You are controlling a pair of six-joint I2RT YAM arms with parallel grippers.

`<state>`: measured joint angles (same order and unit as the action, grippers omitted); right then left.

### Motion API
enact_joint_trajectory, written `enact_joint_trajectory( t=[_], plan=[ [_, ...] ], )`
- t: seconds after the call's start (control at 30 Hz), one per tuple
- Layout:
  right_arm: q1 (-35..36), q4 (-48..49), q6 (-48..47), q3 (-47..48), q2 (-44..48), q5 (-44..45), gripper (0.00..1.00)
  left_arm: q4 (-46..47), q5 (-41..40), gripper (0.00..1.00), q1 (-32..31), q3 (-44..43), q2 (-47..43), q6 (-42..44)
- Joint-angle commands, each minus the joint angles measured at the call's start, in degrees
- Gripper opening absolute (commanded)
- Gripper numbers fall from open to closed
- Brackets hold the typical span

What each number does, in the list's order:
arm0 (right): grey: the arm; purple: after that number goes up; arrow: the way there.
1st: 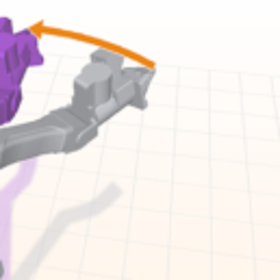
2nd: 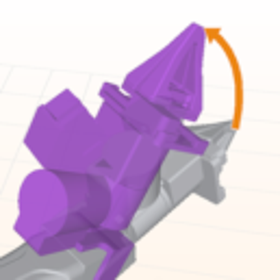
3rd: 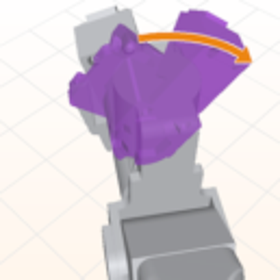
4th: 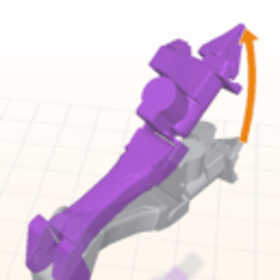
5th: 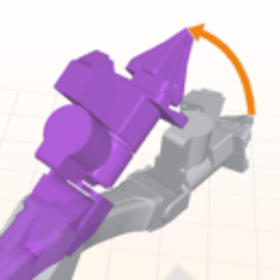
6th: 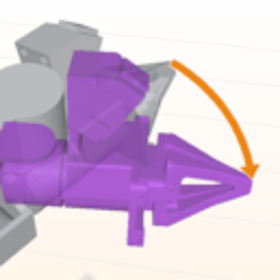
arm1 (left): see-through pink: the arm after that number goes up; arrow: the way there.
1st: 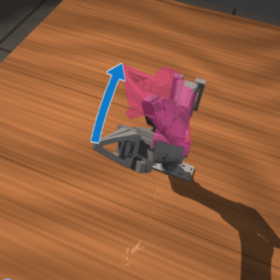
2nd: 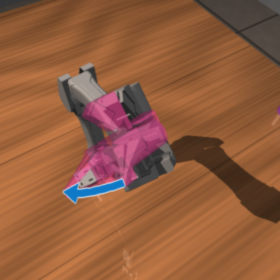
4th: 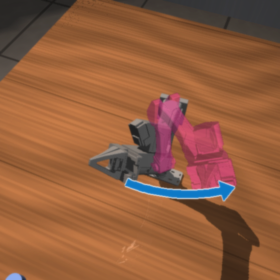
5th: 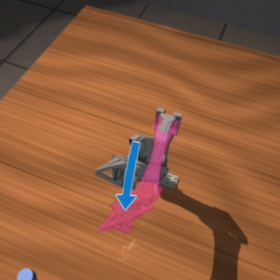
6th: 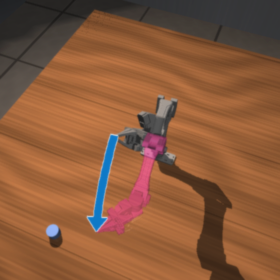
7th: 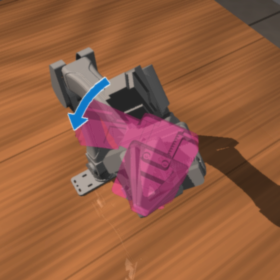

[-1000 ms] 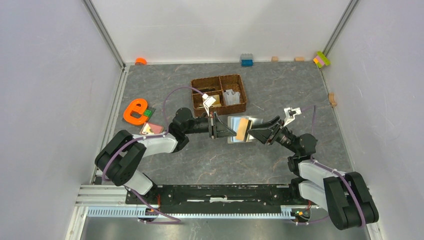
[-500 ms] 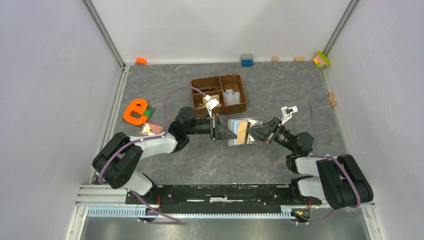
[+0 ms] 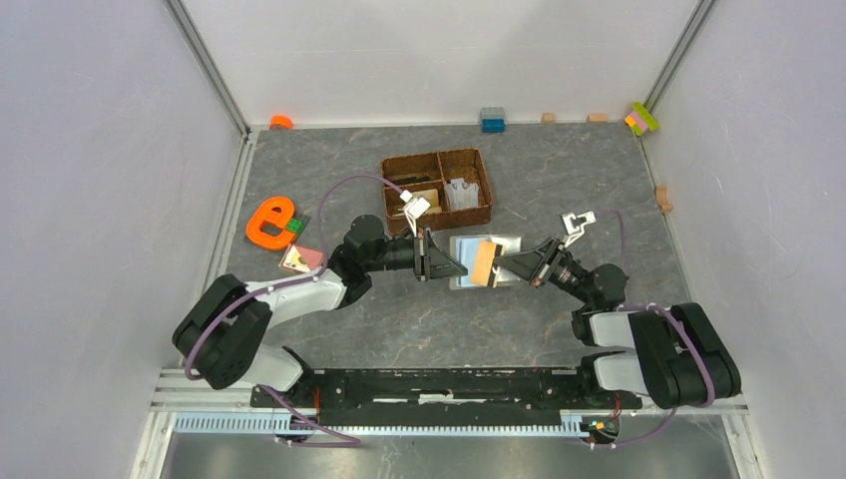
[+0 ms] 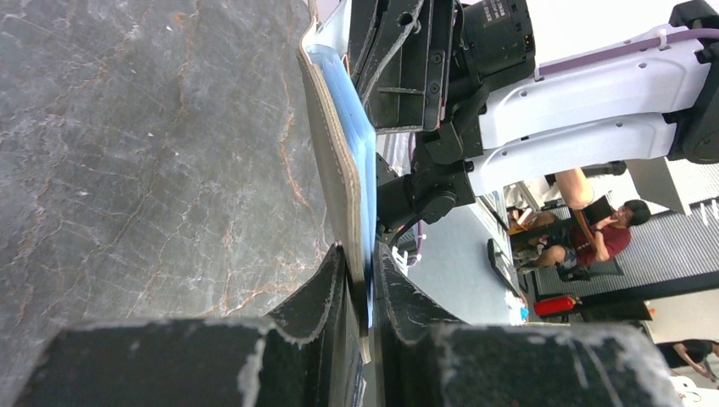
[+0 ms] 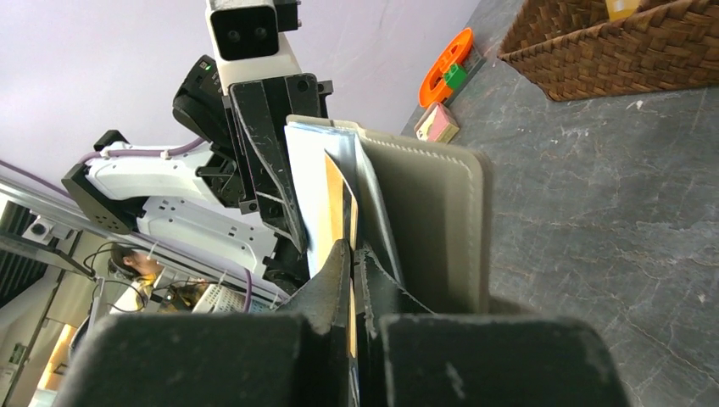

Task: Take the credit cards out of the card holder
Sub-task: Remove the credit card from the card holder.

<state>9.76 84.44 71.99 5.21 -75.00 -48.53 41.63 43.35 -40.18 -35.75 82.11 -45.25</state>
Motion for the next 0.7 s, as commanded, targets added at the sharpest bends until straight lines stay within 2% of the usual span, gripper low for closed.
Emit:
enact_joint_trajectory(
  t=[0.0,0.67],
  plan=[
    [-1.86,12.85,-0.38,-1.76,0.44,-1.24,0.00,4.95,-1.65,0.02,1.01,0.74,-5.05,2.48],
    [-6.58,6.76,-2.77,-3.28,7.42,-0.82,0.00,0.68,-6.81,0.02,2.13,2.81,-10.70,5.23]
  ],
)
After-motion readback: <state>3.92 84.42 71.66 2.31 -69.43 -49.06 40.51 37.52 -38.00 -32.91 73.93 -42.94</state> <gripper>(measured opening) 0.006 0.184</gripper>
